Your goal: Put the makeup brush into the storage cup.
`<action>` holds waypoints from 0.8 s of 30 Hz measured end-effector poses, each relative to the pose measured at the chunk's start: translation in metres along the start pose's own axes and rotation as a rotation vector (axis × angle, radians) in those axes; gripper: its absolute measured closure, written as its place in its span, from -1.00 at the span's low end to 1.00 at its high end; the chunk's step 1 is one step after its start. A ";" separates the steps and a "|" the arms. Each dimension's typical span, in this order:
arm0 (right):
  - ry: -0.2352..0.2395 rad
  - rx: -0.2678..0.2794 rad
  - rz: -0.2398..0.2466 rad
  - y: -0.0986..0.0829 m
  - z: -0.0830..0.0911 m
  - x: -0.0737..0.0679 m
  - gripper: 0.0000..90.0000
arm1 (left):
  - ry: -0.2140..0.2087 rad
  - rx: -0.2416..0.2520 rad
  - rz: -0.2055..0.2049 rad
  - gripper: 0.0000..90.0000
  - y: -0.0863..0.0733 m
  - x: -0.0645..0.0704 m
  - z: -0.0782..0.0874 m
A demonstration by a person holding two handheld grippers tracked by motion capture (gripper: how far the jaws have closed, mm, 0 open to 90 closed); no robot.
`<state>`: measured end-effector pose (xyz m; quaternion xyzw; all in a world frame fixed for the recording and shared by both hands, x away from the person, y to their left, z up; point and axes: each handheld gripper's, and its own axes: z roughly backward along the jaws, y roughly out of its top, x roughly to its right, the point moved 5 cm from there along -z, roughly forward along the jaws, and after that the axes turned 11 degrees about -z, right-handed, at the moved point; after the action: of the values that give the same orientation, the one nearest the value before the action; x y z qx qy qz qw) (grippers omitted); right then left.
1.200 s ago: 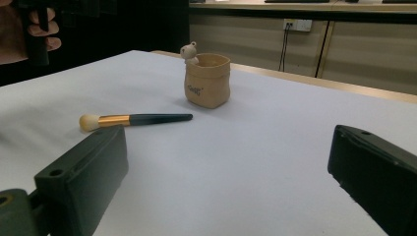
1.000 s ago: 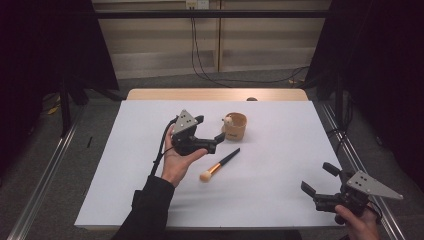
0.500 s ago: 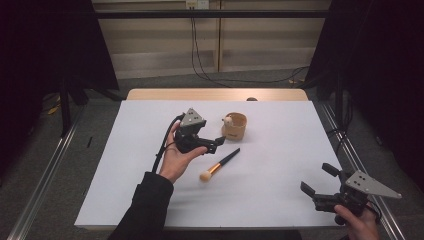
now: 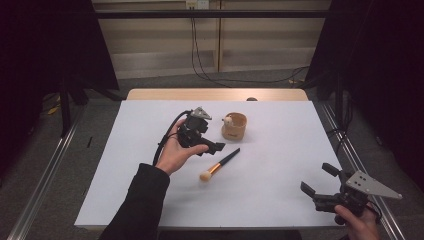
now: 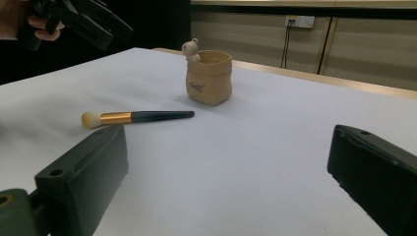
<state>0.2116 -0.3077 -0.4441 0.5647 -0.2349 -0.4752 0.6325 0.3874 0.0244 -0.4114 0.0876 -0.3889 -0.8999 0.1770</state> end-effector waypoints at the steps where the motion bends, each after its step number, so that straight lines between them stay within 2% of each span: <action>1: -0.003 0.001 -0.002 0.000 0.000 0.000 -0.97 | -0.016 -0.018 0.002 -0.73 0.000 0.000 0.000; 2: 0.005 -0.006 0.002 0.000 0.000 0.000 -0.97 | -0.027 -0.036 0.000 -0.73 0.000 -0.001 -0.001; 3: 0.009 -0.007 0.004 0.000 0.000 -0.001 -0.97 | -0.039 -0.088 -0.011 -0.73 -0.001 -0.002 -0.003; 4: 0.009 -0.007 0.004 0.000 0.000 -0.001 -0.97 | -0.039 -0.088 -0.011 -0.73 -0.001 -0.002 -0.003; 5: 0.007 -0.006 0.005 0.000 -0.001 -0.001 -0.97 | -0.025 -0.111 0.001 -0.73 0.000 -0.002 -0.005; 6: 0.009 -0.007 0.005 -0.001 -0.001 -0.001 -0.97 | -0.026 -0.142 -0.008 -0.73 -0.001 -0.004 -0.005; 7: 0.009 -0.007 0.004 0.000 0.000 -0.001 -0.97 | -0.019 -0.147 -0.006 -0.72 0.000 -0.004 -0.006; 9: 0.009 -0.008 0.004 -0.001 0.000 -0.001 -0.97 | -0.032 -0.197 -0.004 -0.68 0.001 -0.004 -0.007; 10: 0.009 -0.008 0.004 -0.001 0.000 -0.001 -0.97 | -0.032 -0.197 -0.004 -0.68 0.001 -0.004 -0.007; 12: 0.013 -0.008 0.002 -0.001 0.000 -0.001 -0.98 | -0.052 -0.245 0.008 -0.64 -0.001 -0.003 -0.010; 14: 0.011 -0.005 -0.004 0.000 0.000 -0.001 -0.98 | -0.050 -0.289 0.011 -0.65 -0.003 -0.003 -0.012; 15: 0.010 -0.006 0.000 0.000 0.000 -0.001 -0.98 | -0.066 -0.326 0.020 -0.64 -0.005 -0.002 -0.015; 16: 0.010 -0.006 0.000 0.000 0.000 -0.001 -0.98 | -0.066 -0.326 0.020 -0.64 -0.005 -0.002 -0.015; 17: 0.015 -0.008 0.002 0.000 0.000 -0.001 -0.98 | -0.079 -0.367 0.016 -0.65 -0.009 -0.002 -0.019; 19: 0.011 -0.008 0.002 -0.001 0.000 -0.001 -0.98 | -0.085 -0.382 0.016 -0.64 -0.010 -0.001 -0.022; 21: 0.009 -0.007 0.002 -0.001 0.000 -0.001 -0.98 | -0.097 -0.374 0.014 -0.64 -0.010 -0.001 -0.023; 24: 0.010 -0.008 0.001 -0.001 0.001 -0.001 -0.98 | -0.094 -0.386 0.009 -0.65 -0.011 0.001 -0.026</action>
<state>0.2103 -0.3070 -0.4444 0.5641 -0.2302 -0.4731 0.6364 0.3920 0.0133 -0.4372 0.0083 -0.2172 -0.9601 0.1762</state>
